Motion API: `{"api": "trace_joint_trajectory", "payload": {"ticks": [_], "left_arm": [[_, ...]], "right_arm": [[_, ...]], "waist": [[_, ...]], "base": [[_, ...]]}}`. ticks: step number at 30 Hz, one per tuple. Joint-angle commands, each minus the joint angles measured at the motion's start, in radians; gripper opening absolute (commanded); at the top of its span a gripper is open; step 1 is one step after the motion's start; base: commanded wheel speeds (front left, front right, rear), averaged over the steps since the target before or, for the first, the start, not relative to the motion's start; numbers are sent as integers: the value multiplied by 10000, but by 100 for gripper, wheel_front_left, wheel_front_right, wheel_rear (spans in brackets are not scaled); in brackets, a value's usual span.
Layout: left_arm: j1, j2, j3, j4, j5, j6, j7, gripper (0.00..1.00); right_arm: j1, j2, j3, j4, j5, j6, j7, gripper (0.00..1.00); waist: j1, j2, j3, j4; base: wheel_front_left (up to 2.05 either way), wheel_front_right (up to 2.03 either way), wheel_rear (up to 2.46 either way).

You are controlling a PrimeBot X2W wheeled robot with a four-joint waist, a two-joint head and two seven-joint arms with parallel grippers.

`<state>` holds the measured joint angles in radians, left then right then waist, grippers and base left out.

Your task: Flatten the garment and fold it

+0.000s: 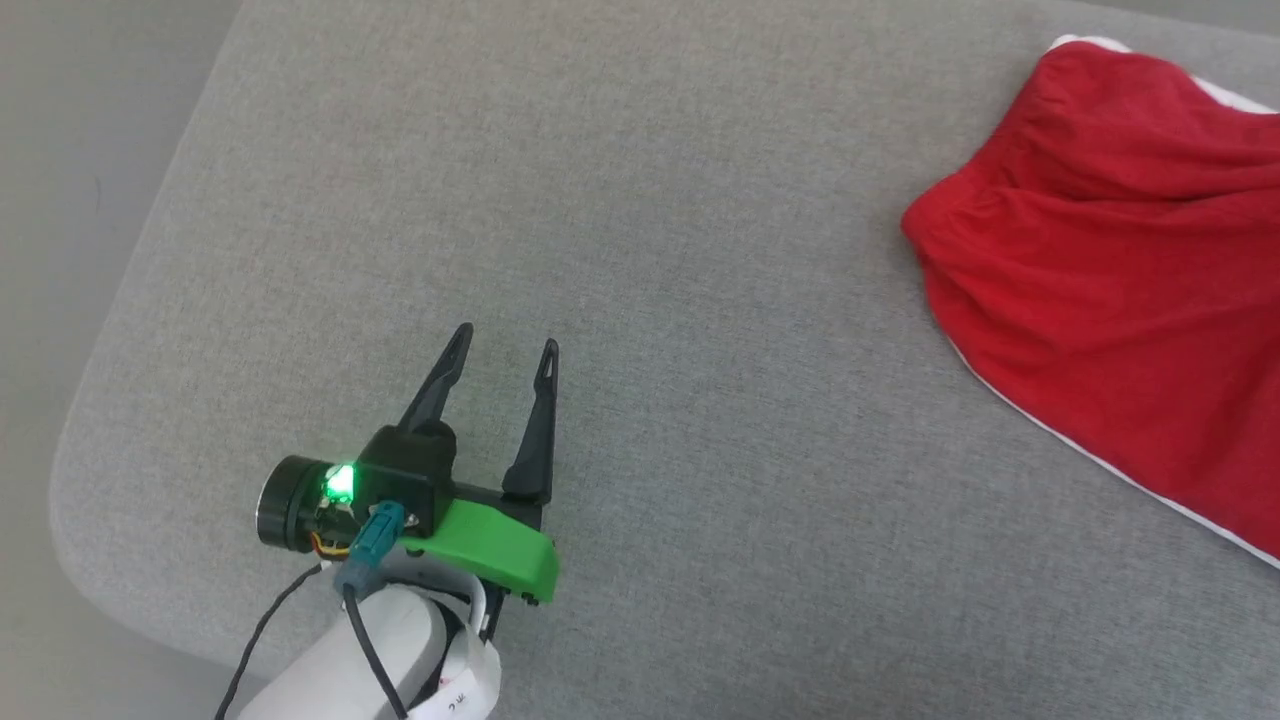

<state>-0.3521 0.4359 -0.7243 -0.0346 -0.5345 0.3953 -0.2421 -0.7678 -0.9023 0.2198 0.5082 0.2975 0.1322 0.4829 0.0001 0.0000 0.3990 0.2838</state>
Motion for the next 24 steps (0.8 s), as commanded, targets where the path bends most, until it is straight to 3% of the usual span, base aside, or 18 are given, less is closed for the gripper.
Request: {"api": "trace_joint_trajectory", "payload": {"ticks": [1, 3, 4, 5, 10, 15, 24], "left_arm": [[-190, -15, 30, -2, 3, -53, -36, 100], [-225, -12, 43, 11, 1, -58, -40, 100], [-251, -14, 51, 25, -3, -56, -39, 100], [-275, -18, 62, 35, -9, -56, -40, 100], [-329, 12, 156, 85, -114, -68, -26, 100], [-377, 146, 349, 104, -295, -123, 0, 100], [-351, 384, 770, -27, -746, -142, 149, 100]], "right_arm": [[-219, 147, 20, 249, -225, -15, -165, 0], [-282, 330, 90, 598, -423, -15, -237, 0], [-333, 432, 83, 764, -530, -15, -316, 24], [-373, 524, 50, 892, -609, -15, -390, 100], [-433, 1214, 5, 1336, -645, -15, -853, 100], [-271, 1886, 411, 1234, 77, -15, -1194, 100], [451, 2229, 894, -153, 1239, -15, -3780, 100]], "waist": [[-1, 0, 99, 81], [-1, 0, 108, 88], [-1, 0, 91, 81], [-1, 0, 62, 66], [-1, 0, -340, -192], [-1, 0, -953, -631], [-1, 0, -1947, -1470]], "base": [[0, 0, 0], [0, 0, 0], [0, 0, 0], [0, 0, 0], [0, 0, 0], [0, 0, 0], [0, 0, 0]]}}
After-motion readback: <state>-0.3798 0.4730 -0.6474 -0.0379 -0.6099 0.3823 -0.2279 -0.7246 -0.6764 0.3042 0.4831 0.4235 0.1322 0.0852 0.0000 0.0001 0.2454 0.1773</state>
